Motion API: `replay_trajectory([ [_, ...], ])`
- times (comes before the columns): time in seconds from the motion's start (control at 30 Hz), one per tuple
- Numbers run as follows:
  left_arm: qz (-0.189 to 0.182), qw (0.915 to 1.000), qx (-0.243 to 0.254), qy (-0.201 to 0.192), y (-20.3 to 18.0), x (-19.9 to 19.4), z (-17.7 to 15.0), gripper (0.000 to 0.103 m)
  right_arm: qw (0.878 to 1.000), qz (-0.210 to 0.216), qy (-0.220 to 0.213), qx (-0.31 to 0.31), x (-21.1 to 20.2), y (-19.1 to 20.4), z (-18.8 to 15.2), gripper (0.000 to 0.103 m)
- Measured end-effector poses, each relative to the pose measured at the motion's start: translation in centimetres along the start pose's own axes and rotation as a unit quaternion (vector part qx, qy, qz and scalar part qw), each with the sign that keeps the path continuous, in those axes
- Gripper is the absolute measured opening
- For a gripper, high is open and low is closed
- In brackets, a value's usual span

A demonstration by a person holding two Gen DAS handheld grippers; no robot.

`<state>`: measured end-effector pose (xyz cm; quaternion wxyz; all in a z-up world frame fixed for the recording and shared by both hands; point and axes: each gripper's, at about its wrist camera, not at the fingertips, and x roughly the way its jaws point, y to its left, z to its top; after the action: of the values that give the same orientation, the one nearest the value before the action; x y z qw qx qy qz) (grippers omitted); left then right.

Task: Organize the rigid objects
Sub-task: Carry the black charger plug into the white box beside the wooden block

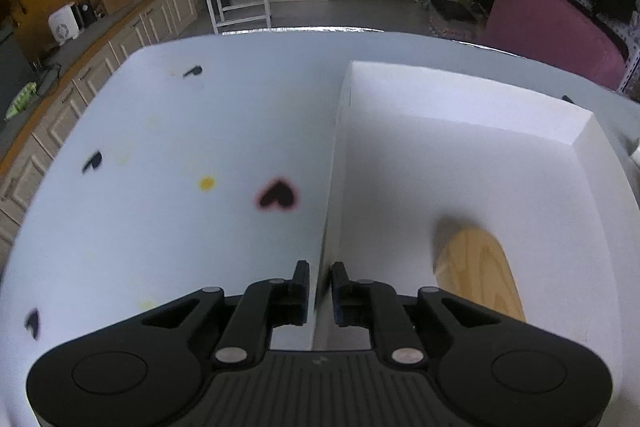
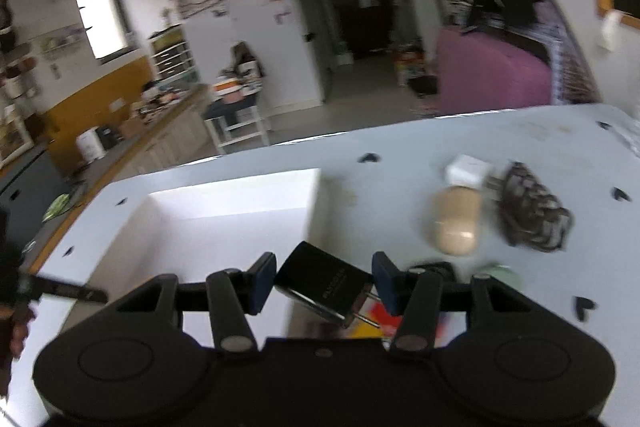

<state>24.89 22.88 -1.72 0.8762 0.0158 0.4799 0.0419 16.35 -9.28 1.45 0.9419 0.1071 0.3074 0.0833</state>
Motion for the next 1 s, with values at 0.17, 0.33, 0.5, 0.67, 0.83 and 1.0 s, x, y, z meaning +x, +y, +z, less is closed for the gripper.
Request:
replay_trajectory([
  [0.17,0.009,0.9999,0.004,0.001,-1.0,1.2,2.2,0.016,0.999,0.023,0.008,-0.022,0.2,2.1,-0.2,0.054],
  [0.33,0.001,0.9999,-0.009,0.008,-0.7,3.6,3.2,0.017,0.999,0.025,0.015,-0.038,0.2,3.2,-0.6,0.054],
  [0.5,-0.011,0.9996,0.019,-0.016,-0.9,4.0,2.8,0.012,0.998,0.028,0.02,-0.051,0.1,4.1,-0.9,0.054],
  [0.67,-0.02,0.9985,0.019,-0.048,-0.8,3.9,1.8,0.011,0.996,0.042,0.032,-0.065,0.8,5.6,-0.9,0.054],
  [0.83,-0.033,0.9971,0.019,-0.066,-0.4,3.8,1.3,0.009,0.992,0.057,0.065,-0.091,2.8,8.0,-0.6,0.054],
  [1.0,-0.027,0.9965,0.034,-0.072,-0.7,3.8,1.2,0.01,0.988,0.05,0.089,-0.115,5.3,10.5,-0.6,0.054],
])
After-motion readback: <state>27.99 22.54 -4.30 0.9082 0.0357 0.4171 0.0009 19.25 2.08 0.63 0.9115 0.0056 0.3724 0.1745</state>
